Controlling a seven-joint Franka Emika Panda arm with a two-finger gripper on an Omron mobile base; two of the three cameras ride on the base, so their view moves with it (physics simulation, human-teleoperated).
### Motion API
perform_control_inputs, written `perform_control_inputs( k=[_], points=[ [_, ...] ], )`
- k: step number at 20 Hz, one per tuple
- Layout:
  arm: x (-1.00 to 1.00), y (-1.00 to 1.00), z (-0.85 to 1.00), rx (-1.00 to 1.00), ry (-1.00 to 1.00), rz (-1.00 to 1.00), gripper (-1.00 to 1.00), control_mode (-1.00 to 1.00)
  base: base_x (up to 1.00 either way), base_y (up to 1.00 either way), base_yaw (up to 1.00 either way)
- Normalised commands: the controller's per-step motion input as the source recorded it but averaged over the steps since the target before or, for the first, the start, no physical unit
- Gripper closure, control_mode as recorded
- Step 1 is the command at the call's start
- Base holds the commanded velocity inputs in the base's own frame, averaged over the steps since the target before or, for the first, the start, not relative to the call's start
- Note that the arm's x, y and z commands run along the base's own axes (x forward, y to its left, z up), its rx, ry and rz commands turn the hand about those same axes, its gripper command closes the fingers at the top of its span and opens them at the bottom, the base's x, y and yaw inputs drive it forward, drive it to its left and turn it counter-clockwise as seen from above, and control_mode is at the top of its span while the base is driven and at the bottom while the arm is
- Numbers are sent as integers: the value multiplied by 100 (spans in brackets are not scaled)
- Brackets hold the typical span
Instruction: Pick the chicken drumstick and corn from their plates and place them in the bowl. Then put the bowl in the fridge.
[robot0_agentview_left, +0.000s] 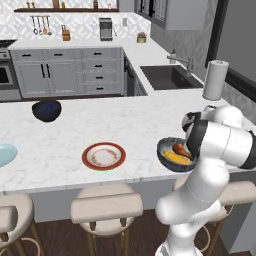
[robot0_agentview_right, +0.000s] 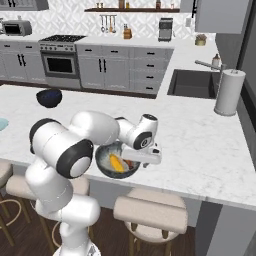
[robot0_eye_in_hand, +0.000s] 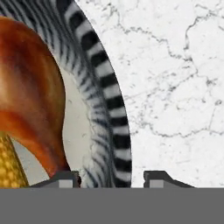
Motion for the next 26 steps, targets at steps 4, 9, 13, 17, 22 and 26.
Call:
perform_control_inputs(
  k=[4,9,13,17,22,26],
  points=[
    [0,8,-3,0,0,0,100,-100,0,0,0],
    [-44,0,16,0,-11,-3,100,-100,0,0,0],
    [-70,4,47,0,-14,-28,100,-100,0,0,0],
    [-54,24,35,0,-3,-51,100,-100,0,0,0],
    [-40,19,16,2,0,-71,100,-100,0,0,0],
    [-17,12,4,0,-8,-93,100,-100,0,0,0]
  ],
)
